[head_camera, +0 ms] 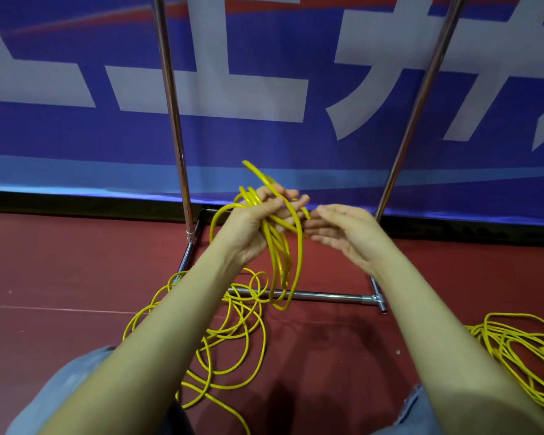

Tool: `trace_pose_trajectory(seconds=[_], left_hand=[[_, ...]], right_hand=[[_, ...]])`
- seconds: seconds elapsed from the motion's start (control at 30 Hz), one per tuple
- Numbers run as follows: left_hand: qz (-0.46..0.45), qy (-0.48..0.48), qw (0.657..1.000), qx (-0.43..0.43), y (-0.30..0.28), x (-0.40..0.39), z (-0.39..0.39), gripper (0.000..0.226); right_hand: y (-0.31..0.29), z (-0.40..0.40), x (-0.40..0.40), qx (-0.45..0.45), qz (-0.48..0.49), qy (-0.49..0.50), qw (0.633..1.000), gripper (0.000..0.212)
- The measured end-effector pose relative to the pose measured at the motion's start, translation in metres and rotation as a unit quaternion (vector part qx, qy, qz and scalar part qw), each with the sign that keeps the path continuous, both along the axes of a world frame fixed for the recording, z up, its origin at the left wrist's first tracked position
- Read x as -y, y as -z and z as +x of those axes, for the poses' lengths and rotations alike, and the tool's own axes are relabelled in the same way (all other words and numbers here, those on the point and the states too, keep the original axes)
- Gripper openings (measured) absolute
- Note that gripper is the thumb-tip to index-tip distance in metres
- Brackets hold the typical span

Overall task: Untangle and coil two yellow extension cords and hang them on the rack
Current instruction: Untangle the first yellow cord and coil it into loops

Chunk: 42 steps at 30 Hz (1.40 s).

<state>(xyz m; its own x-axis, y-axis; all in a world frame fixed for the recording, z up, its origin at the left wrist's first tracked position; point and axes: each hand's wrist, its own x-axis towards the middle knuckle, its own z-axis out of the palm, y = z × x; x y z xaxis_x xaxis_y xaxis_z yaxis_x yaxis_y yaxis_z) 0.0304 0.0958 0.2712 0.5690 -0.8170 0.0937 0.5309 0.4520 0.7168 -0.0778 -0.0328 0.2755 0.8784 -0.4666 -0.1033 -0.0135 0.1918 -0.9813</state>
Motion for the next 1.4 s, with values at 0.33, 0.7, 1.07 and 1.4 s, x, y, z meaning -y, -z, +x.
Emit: trace_pose_trajectory(seconds=[0.33,0.7,1.07,1.4], left_hand=[[-0.017,-0.088,0.993,-0.078,-0.005,-0.008,0.015,0.02],[0.234,0.074,0.968,0.057,0.001,-0.015,0.016,0.024],[0.107,0.034,0.991,-0.077,0.004,-0.003,0.004,0.028],[0.021,-0.075,0.983,-0.168,-0.005,-0.015,0.028,0.02]], right_hand=[[0.014,0.017,-0.029,-0.027,-0.038,-0.083,0.996,0.01],[-0.013,0.006,-0.001,0.116,0.082,0.059,0.988,0.017],[-0.013,-0.006,-0.01,-0.081,-0.095,-0.177,0.976,0.02],[0.008,-0.007,-0.004,-0.058,-0.115,-0.137,0.982,0.011]])
